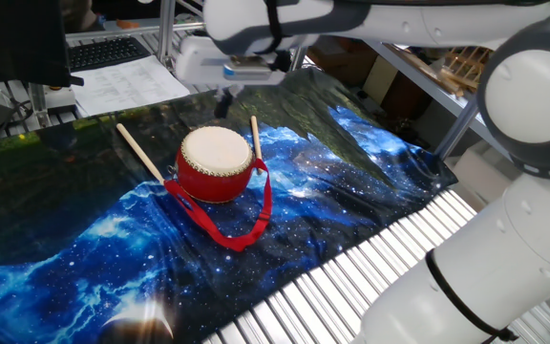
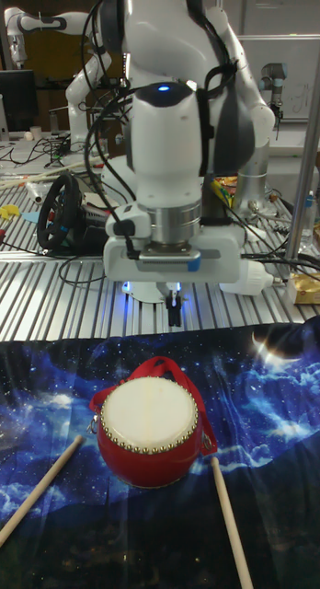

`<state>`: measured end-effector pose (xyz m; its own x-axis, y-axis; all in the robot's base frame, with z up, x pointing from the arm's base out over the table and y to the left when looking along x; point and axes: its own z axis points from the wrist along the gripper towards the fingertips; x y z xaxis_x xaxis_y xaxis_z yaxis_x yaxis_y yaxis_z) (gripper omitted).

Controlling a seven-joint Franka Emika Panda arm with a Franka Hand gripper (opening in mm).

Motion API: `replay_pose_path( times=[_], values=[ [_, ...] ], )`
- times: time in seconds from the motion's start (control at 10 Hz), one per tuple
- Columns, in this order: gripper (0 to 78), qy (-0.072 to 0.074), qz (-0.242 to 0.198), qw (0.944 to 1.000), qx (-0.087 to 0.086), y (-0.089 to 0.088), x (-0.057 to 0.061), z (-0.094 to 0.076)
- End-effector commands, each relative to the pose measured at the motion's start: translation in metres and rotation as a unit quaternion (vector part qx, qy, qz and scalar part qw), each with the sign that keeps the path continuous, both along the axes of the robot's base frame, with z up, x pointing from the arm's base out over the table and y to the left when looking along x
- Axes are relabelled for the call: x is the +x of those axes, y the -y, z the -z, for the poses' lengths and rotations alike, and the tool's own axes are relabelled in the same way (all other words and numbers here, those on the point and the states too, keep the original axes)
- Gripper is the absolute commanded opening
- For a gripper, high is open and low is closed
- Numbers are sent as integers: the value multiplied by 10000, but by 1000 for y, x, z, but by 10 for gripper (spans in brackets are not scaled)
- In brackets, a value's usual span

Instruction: Play the drum

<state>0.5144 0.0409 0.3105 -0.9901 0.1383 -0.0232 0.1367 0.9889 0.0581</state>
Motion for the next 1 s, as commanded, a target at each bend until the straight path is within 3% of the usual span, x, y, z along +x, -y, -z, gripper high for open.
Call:
replay_pose_path(
  times=[0.1,0.6,1.0],
  values=[
    [0,-108,115,9999,12,-17,16,-11],
    [0,-232,96,9997,29,-21,24,-13],
    [0,-215,103,9997,22,-24,23,-15]
  ],
)
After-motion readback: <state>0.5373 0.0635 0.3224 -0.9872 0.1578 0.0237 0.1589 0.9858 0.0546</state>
